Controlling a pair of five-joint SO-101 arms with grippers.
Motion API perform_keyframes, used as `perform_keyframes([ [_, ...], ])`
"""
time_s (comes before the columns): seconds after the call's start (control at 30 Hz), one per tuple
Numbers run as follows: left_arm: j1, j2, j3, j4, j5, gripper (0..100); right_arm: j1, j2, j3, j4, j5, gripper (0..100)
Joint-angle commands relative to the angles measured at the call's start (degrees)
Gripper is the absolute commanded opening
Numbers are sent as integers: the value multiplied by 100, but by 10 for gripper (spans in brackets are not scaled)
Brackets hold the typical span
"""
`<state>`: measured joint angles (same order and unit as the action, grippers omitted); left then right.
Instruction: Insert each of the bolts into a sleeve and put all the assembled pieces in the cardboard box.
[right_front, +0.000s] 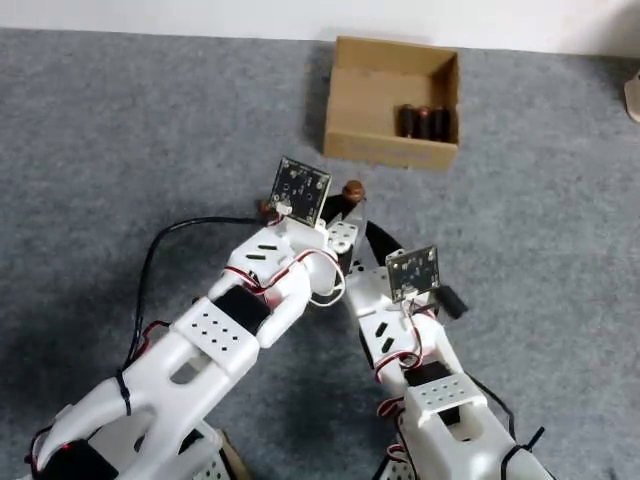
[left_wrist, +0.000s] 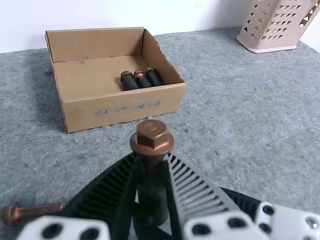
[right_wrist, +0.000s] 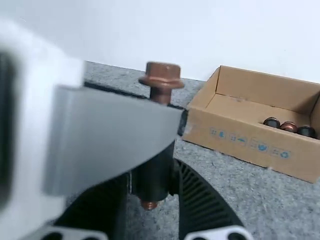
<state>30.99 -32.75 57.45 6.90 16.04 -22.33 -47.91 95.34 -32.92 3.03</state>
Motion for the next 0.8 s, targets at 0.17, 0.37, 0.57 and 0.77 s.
perform_keyframes([
  [0.17,57,-75,84,-18,-141,5,4,-92,558,-4,70,4],
  [0.37,75,-92,215,-18,-202,77,4,-92,558,40,70,4],
  [0.57,92,-92,725,-26,-747,458,4,-101,558,136,70,4],
  [0.77,48,-127,620,-18,-747,584,13,-101,558,136,70,4],
])
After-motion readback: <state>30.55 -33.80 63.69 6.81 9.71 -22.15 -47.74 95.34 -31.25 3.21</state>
